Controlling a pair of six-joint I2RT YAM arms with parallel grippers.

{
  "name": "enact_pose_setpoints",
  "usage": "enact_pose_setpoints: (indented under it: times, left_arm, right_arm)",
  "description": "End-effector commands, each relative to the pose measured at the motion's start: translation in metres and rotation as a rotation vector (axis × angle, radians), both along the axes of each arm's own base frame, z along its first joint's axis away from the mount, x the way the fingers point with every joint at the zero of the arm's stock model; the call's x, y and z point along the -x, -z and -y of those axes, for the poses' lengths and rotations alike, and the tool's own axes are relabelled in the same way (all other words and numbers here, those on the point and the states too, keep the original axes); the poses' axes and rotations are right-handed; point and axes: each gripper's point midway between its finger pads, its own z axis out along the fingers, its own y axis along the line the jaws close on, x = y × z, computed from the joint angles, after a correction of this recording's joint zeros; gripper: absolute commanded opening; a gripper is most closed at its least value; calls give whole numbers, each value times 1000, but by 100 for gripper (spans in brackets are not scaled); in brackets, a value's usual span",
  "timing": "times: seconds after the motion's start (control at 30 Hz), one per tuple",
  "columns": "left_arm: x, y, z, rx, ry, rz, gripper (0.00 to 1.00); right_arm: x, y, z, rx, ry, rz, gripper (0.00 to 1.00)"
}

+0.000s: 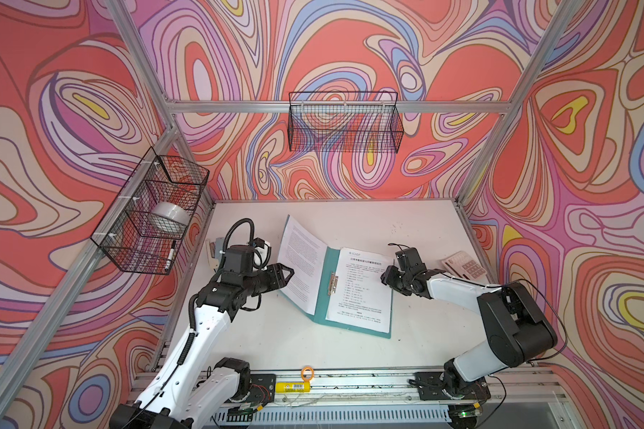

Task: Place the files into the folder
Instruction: 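Lift the teal folder's cover with the left gripper and swing it upright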

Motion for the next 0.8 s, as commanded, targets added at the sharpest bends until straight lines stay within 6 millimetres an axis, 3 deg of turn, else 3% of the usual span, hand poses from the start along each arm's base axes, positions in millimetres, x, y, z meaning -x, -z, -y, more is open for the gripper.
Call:
enact_pose_setpoints:
  times: [0.0, 0.43, 0.5, 0.53, 0.77]
  left_arm:
    - [1, -18, 17, 101, 58, 63, 55]
    - [1, -42, 60, 155, 168, 108, 54]
    - [1, -38, 67, 156, 180, 100, 54]
    - [-2, -39, 72, 164, 189, 111, 55]
    - [-12, -21, 98, 146, 228, 93, 55]
  right_arm:
    - [17, 28, -7, -42, -25, -93, 58]
    - [-21, 20, -31, -91, -80, -53, 56]
    - [-31, 12, -37, -111, -90, -29, 56]
    - [-33, 21, -39, -111, -92, -46, 56]
    - [-57, 13, -56, -168, -114, -23, 56]
